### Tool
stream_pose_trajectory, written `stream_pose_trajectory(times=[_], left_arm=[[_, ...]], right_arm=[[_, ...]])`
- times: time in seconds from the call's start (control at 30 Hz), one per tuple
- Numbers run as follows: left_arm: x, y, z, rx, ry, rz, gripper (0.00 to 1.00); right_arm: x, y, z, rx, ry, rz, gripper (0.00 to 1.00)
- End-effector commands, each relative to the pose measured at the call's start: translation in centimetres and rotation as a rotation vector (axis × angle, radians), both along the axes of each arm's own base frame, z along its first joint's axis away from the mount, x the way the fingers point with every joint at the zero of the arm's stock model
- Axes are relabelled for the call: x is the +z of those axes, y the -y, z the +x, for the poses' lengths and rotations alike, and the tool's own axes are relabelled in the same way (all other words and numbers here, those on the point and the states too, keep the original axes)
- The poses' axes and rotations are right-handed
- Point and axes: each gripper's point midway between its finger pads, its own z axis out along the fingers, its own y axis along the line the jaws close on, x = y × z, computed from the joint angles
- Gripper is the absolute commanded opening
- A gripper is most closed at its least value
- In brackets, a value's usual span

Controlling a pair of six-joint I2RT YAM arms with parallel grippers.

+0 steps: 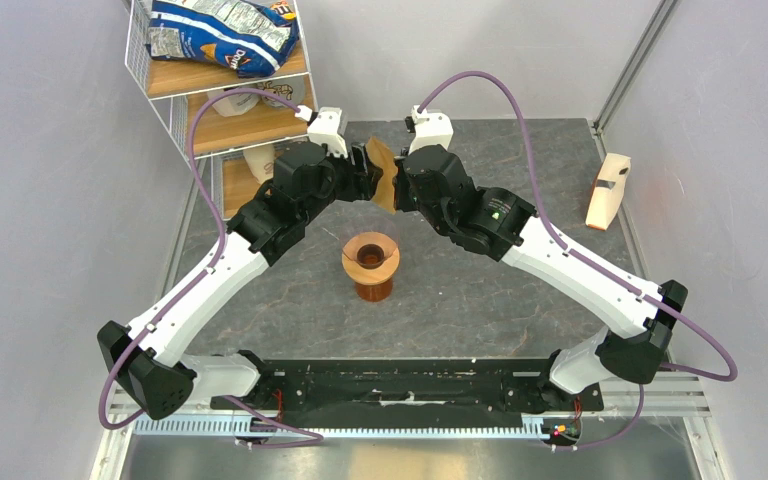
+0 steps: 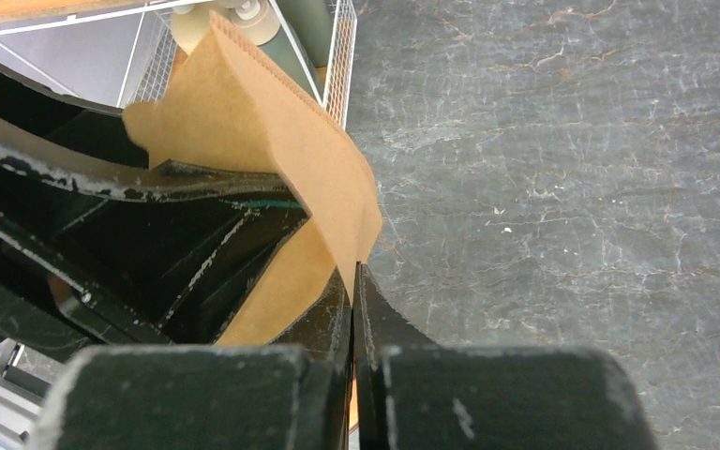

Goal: Place the coffee filter in the dripper

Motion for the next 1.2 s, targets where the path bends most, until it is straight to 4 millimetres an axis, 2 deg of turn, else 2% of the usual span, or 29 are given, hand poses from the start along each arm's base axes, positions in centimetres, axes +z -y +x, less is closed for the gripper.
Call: stream_pose_trajectory(times=[0.0, 0.07, 0.23, 0.4, 0.5, 0.57, 0.67, 0.73, 0.77, 1.07, 1.17], left_arm=[[2.5, -0.5, 1.3, 0.087, 0.053, -0.07, 0.64], [2.3, -0.5, 1.5, 0.092, 0.051, -0.069, 0.61], [1.8, -0.7, 1.5, 0.1, 0.039, -0.057, 0.41], [1.9, -0.8, 1.0, 0.082, 0.041, -0.04, 0.24], [1.9, -0.7, 0.6, 0.06, 0.039, -0.035, 0.18], [1.9, -0.5, 0.3, 0.035, 0.042, -0.031, 0.13], [2.0, -0.2, -0.1, 0.002, 0.046, -0.027, 0.08], [1.9, 0.1, -0.4, -0.016, 0.046, -0.023, 0.06], [1.9, 0.2, -0.5, -0.02, 0.044, -0.022, 0.06], [2.0, 0.5, -1.7, -0.077, 0.056, 0.012, 0.03], [2.1, 0.2, -2.0, -0.071, 0.057, 0.026, 0.02]], right_arm=[[1.3, -0.7, -0.1, -0.005, -0.008, 0.066, 0.0], [1.3, -0.7, -0.2, -0.005, -0.009, 0.069, 0.0], [1.8, 0.5, 0.5, -0.065, 0.027, 0.047, 0.0], [1.6, 1.5, 0.9, -0.112, 0.05, 0.01, 0.0], [1.4, 1.5, 0.9, -0.1, 0.053, -0.001, 0.01], [1.3, 1.4, 0.9, -0.088, 0.057, -0.009, 0.15], [1.3, 1.3, 1.1, -0.078, 0.077, -0.033, 0.22], [1.3, 1.2, 1.2, -0.068, 0.089, -0.047, 0.34], [1.3, 1.2, 1.3, -0.066, 0.093, -0.048, 0.36], [1.1, 0.4, 1.0, 0.014, 0.116, -0.094, 0.37], [1.0, 0.9, 1.3, -0.004, 0.128, -0.123, 0.29]])
